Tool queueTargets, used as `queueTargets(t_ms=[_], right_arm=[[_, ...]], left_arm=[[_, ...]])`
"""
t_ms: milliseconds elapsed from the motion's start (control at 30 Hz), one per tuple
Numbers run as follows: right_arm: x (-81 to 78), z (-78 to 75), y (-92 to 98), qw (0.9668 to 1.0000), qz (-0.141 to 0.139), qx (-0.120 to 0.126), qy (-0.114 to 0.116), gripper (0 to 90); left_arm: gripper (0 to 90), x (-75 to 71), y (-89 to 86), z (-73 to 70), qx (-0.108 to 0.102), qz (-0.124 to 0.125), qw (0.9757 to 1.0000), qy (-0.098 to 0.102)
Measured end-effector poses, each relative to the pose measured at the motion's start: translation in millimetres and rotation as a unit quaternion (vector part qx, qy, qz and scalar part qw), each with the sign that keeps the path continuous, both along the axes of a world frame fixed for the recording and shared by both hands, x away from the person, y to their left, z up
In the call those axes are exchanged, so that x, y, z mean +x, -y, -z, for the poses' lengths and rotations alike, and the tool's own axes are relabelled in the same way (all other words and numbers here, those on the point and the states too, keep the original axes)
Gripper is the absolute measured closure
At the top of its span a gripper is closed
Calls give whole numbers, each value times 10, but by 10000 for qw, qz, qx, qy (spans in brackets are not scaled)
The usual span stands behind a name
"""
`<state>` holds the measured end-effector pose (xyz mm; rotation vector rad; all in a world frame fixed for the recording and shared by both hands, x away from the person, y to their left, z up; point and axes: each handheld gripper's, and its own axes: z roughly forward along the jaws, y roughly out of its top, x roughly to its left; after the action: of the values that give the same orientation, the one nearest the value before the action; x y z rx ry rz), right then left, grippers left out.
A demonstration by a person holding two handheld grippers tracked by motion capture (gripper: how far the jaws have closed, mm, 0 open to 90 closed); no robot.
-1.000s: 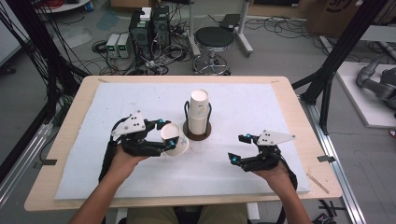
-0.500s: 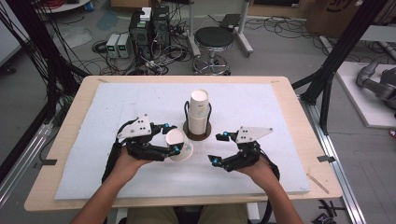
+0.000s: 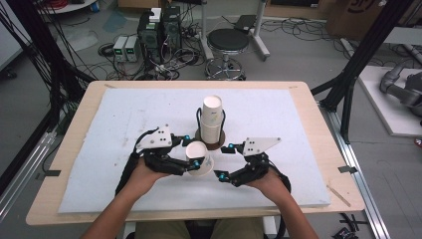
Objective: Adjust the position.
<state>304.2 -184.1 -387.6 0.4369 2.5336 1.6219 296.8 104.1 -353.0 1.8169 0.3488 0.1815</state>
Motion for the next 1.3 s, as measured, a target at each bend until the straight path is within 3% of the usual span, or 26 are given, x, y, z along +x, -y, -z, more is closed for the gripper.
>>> queueTargets(t_ms=[567, 967, 1000, 1033, 1100, 1300], right_arm=[[12, 25, -212, 9986, -500, 132, -142, 194], [6, 29, -209, 9973, -701, 199, -128, 328], [9, 28, -207, 9973, -707, 172, -100, 330], [6, 25, -202, 9974, -708, 122, -111, 332], [8, 28, -193, 9974, -707, 44, -112, 337], [20, 14, -137, 9970, -698, -299, -124, 349]], left_arm=[[373, -10, 132, -15, -281, 494, 9983, -147], [366, -7, 159, -6, -267, 535, 9981, -176], [356, -11, 167, -4, -257, 534, 9981, -172], [295, -11, 167, -4, -257, 534, 9981, -172], [131, 0, 173, -14, -276, 394, 9982, -365], [129, 13, 129, -54, 12, 596, 9974, -409]])
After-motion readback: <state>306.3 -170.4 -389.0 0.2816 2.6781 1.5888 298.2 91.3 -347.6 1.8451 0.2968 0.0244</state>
